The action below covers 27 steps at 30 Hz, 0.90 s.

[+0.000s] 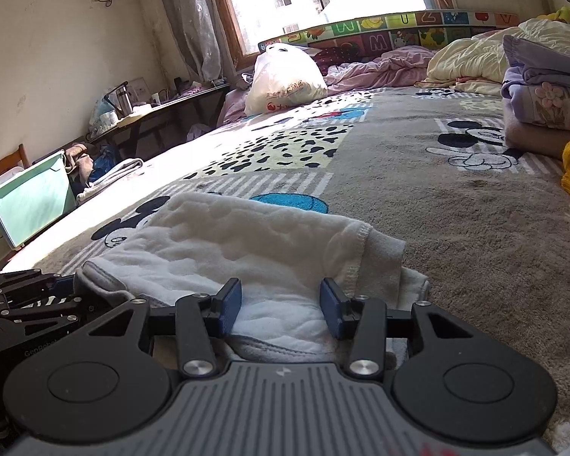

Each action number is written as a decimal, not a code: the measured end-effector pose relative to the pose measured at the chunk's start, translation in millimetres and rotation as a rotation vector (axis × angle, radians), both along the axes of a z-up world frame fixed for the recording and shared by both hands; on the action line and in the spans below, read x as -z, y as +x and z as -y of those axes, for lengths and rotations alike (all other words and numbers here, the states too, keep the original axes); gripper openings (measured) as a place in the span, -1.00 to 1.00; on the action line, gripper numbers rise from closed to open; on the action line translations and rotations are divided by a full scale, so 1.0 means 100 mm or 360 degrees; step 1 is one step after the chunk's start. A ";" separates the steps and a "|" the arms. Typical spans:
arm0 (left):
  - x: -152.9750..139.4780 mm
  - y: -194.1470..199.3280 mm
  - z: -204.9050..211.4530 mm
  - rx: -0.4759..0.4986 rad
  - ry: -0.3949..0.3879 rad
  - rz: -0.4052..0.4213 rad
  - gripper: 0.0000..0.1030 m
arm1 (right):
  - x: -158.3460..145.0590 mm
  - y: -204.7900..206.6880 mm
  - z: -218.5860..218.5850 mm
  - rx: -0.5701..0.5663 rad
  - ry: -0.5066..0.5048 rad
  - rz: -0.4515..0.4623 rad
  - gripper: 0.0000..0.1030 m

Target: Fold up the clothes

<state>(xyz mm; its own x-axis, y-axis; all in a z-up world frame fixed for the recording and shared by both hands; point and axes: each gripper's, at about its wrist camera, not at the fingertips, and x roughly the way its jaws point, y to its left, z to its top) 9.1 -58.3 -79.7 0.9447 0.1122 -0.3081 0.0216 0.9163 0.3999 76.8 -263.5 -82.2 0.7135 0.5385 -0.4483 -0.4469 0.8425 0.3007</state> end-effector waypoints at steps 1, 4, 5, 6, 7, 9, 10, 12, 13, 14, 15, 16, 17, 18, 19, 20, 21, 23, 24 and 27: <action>0.02 0.00 0.02 0.0026 0.0016 -0.0007 0.10 | -0.02 -0.01 0.01 -0.0003 0.0018 0.0006 0.07; -0.01 0.01 0.00 0.0112 -0.0056 -0.0082 0.11 | -0.06 -0.02 0.02 -0.0014 0.0063 0.0028 0.14; -0.06 0.02 -0.03 0.0139 -0.0102 -0.0108 0.11 | -0.07 -0.02 0.02 -0.0019 0.0072 0.0035 0.14; -0.11 0.02 -0.06 0.0171 -0.0159 -0.0146 0.11 | -0.08 -0.02 0.03 -0.0023 0.0082 0.0042 0.14; -0.17 0.02 -0.11 0.0202 -0.0221 -0.0182 0.11 | -0.08 -0.02 0.02 -0.0031 0.0074 0.0036 0.14; -0.31 -0.03 -0.23 0.0237 -0.0352 -0.0198 0.11 | -0.05 -0.01 -0.03 -0.0061 0.0004 0.0014 0.14; -0.38 -0.05 -0.29 0.0240 -0.0430 -0.0195 0.11 | -0.04 -0.01 -0.05 -0.0068 -0.0032 0.0012 0.14; -0.49 -0.05 -0.46 0.0208 -0.0613 -0.0182 0.11 | -0.05 -0.03 -0.08 -0.0081 -0.0085 0.0018 0.14; -0.54 -0.03 -0.55 0.0178 -0.0706 -0.0176 0.11 | -0.05 -0.04 -0.10 -0.0084 -0.0099 0.0018 0.15; -0.56 0.00 -0.62 0.0159 -0.0768 -0.0175 0.11 | -0.04 -0.05 -0.11 -0.0086 -0.0111 0.0017 0.15; -0.58 0.04 -0.68 0.0138 -0.0819 -0.0178 0.11 | -0.03 -0.05 -0.12 -0.0088 -0.0124 0.0016 0.16; -0.59 0.08 -0.75 0.0107 -0.0885 -0.0184 0.10 | -0.02 -0.06 -0.13 -0.0090 -0.0136 0.0016 0.17; -0.59 0.13 -0.82 0.0086 -0.0960 -0.0194 0.08 | -0.02 -0.06 -0.15 -0.0090 -0.0153 0.0018 0.17; -0.60 0.17 -0.87 0.0087 -0.1031 -0.0208 0.04 | 0.00 -0.07 -0.16 -0.0088 -0.0172 0.0020 0.17; -0.60 0.20 -0.89 0.0100 -0.1082 -0.0226 0.04 | 0.01 -0.09 -0.18 -0.0084 -0.0188 0.0025 0.17; -0.60 0.23 -0.91 0.0114 -0.1124 -0.0246 0.04 | 0.02 -0.11 -0.19 -0.0077 -0.0205 0.0034 0.17; -0.60 0.27 -0.92 0.0119 -0.1152 -0.0265 0.04 | 0.04 -0.15 -0.22 -0.0063 -0.0229 0.0047 0.17; -0.60 0.35 -0.93 0.0120 -0.1194 -0.0303 0.04 | 0.06 -0.24 -0.27 -0.0047 -0.0289 0.0087 0.18; -0.60 0.40 -0.94 0.0124 -0.1210 -0.0319 0.04 | 0.08 -0.28 -0.28 -0.0047 -0.0313 0.0100 0.18; -0.66 0.57 -1.00 0.0169 -0.1240 -0.0375 0.04 | 0.08 -0.33 -0.25 -0.0051 -0.0312 0.0075 0.18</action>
